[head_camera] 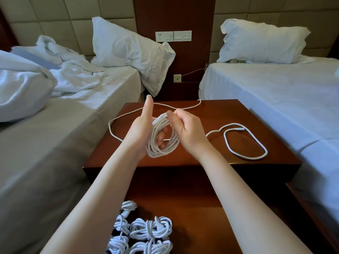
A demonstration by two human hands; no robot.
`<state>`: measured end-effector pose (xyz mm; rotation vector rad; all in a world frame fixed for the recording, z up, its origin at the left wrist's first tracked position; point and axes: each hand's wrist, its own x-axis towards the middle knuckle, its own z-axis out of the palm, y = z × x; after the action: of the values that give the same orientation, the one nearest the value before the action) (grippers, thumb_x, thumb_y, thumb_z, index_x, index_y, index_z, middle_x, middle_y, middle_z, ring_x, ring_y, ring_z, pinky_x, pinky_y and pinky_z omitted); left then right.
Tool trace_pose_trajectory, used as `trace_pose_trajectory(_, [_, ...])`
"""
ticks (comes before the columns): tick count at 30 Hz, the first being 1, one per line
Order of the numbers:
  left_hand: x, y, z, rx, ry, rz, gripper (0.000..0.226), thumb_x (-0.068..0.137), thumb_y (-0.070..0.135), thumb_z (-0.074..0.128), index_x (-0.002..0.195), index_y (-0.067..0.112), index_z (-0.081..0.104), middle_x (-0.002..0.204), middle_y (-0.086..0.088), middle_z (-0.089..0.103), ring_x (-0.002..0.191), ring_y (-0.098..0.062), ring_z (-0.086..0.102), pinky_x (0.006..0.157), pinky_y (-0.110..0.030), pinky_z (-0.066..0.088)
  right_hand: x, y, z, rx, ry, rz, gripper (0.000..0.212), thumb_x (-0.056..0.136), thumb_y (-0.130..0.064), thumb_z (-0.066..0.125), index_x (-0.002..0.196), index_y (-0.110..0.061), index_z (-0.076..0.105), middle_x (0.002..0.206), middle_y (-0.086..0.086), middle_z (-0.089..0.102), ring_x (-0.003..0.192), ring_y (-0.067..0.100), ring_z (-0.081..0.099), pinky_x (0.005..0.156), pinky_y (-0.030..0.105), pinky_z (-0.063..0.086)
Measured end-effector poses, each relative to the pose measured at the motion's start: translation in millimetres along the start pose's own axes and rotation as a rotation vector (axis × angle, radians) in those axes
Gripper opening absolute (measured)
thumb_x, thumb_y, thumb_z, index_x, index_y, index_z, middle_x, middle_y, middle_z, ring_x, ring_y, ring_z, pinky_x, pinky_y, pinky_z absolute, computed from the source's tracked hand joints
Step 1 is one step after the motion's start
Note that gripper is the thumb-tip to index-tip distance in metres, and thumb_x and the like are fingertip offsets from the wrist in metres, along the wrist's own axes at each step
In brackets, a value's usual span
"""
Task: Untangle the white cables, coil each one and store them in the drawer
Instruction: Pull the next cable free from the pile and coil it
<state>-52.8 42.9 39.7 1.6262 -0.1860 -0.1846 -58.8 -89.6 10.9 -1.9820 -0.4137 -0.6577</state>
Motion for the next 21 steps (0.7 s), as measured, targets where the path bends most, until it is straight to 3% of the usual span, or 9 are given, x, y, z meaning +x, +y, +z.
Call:
trace_pose_trajectory(3, [2, -3, 2, 0.04, 0.194, 0.131, 0.068, 0.093, 0.063, 0.033, 0.06, 0.01, 0.06, 0.055, -0.01, 0.063, 0.05, -0.018, 0.057, 0.06, -0.033, 0.047, 2, -3, -7, 0.055, 0.087, 0.091, 0.041, 0.102, -0.032, 0.044, 0.069, -0.007, 0.048, 0.058, -0.006, 0.046, 0.055, 0.003, 0.046, 0.054, 0.017, 0.035])
trace_pose_trajectory(5, [1, -7, 2, 0.057, 0.216, 0.302, 0.053, 0.094, 0.053, 0.044, 0.082, 0.007, 0.065, 0.075, -0.014, 0.07, 0.066, -0.014, 0.064, 0.068, -0.033, 0.049, 3, -5, -11, 0.117, 0.178, 0.176, 0.042, 0.102, -0.032, 0.042, 0.068, -0.009, 0.048, 0.058, -0.006, 0.046, 0.054, -0.001, 0.047, 0.053, 0.012, 0.036])
trace_pose_trajectory(7, [-1, -14, 8, 0.141, 0.189, 0.483, 0.03, 0.095, 0.039, 0.053, 0.09, 0.012, 0.064, 0.078, -0.006, 0.07, 0.074, -0.007, 0.065, 0.069, -0.021, 0.049, 4, -6, -11, 0.132, 0.239, 0.23, 0.042, 0.103, -0.034, 0.04, 0.067, -0.014, 0.047, 0.058, -0.006, 0.047, 0.054, -0.001, 0.048, 0.052, 0.01, 0.037])
trace_pose_trajectory(9, [-2, -19, 18, 0.215, 0.236, 0.564, 0.016, 0.096, 0.027, 0.054, 0.091, 0.014, 0.062, 0.073, -0.003, 0.07, 0.068, -0.003, 0.063, 0.064, -0.012, 0.045, 5, -7, -9, 0.119, 0.273, 0.27, 0.043, 0.103, -0.036, 0.039, 0.066, -0.016, 0.048, 0.06, -0.006, 0.05, 0.056, 0.003, 0.049, 0.052, 0.01, 0.037])
trace_pose_trajectory(13, [-5, -20, 24, 0.149, 0.433, 0.58, 0.02, 0.096, 0.028, 0.055, 0.08, 0.016, 0.058, 0.061, -0.004, 0.066, 0.057, -0.005, 0.06, 0.059, -0.013, 0.043, 7, -12, 0, 0.101, 0.322, 0.322, 0.044, 0.103, -0.039, 0.037, 0.067, -0.017, 0.049, 0.063, -0.005, 0.054, 0.061, 0.007, 0.051, 0.056, 0.014, 0.039])
trace_pose_trajectory(16, [-3, -20, 23, 0.039, 0.484, 0.569, 0.039, 0.091, 0.04, 0.058, 0.08, 0.003, 0.056, 0.062, -0.017, 0.063, 0.053, -0.016, 0.061, 0.058, -0.03, 0.048, 8, -18, 9, 0.114, 0.363, 0.362, 0.044, 0.102, -0.04, 0.036, 0.069, -0.016, 0.05, 0.066, -0.005, 0.056, 0.065, 0.008, 0.054, 0.059, 0.018, 0.041])
trace_pose_trajectory(19, [-3, -20, 25, 0.006, 0.524, 0.554, 0.055, 0.083, 0.053, 0.057, 0.079, -0.001, 0.053, 0.065, -0.026, 0.058, 0.059, -0.039, 0.058, 0.058, -0.047, 0.051, 7, -22, 13, 0.122, 0.363, 0.384, 0.043, 0.102, -0.041, 0.036, 0.07, -0.019, 0.052, 0.067, -0.006, 0.057, 0.066, 0.008, 0.056, 0.062, 0.021, 0.044])
trace_pose_trajectory(21, [-3, -20, 23, 0.015, 0.524, 0.533, 0.051, 0.091, 0.045, 0.055, 0.081, -0.005, 0.052, 0.06, -0.023, 0.057, 0.049, -0.03, 0.058, 0.046, -0.041, 0.049, 6, -23, 13, 0.122, 0.329, 0.39, 0.041, 0.102, -0.043, 0.037, 0.07, -0.021, 0.052, 0.067, -0.006, 0.057, 0.067, 0.009, 0.057, 0.061, 0.02, 0.045])
